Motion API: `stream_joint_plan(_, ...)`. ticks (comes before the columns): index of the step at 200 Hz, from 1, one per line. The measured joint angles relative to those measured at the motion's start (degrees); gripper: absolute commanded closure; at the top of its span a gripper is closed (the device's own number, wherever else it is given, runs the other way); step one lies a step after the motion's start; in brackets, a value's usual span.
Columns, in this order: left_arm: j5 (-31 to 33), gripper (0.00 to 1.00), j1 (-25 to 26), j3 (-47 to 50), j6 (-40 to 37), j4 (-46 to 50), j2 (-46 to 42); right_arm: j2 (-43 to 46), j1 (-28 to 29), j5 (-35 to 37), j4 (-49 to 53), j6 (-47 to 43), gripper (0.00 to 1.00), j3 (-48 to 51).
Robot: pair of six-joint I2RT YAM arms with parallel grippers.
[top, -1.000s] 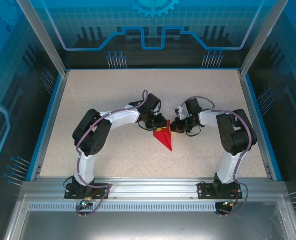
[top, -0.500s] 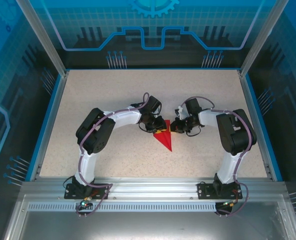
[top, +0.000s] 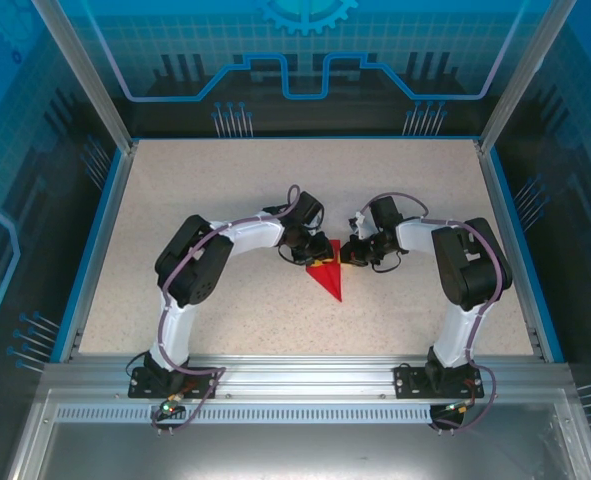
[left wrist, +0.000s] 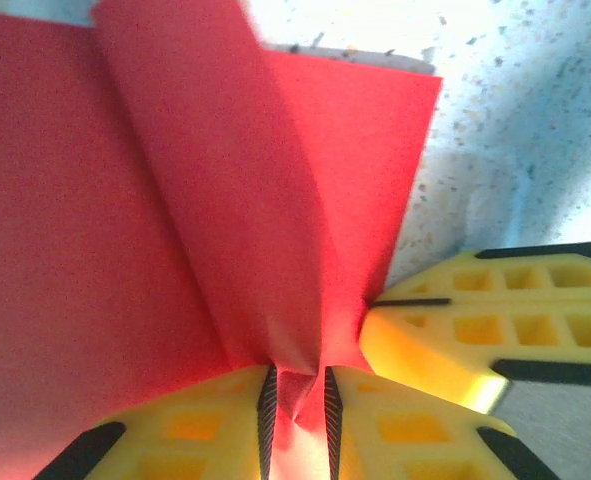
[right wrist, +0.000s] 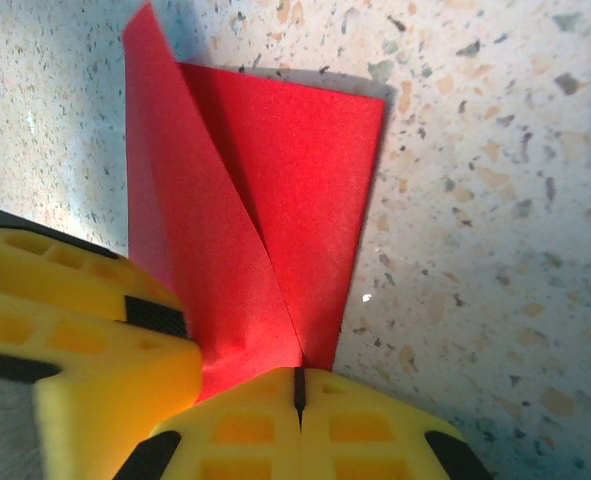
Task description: Fold a paper plane with a square sheet of paper (fold left side to right side)
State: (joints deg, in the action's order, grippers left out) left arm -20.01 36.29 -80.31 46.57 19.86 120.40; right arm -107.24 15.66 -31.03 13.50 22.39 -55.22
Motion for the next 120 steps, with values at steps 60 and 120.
stream_joint_plan(60,0.0,0.76,0.0,-0.3,0.0,0.2,0.5,0.0,0.0,0.2,0.5,0.0,0.99,-0.3)
stream_joint_plan(120,0.0,0.76,0.0,0.0,0.0,-0.2,0.5,1.9,-0.5,0.7,1.1,-0.3,0.82,-0.4)
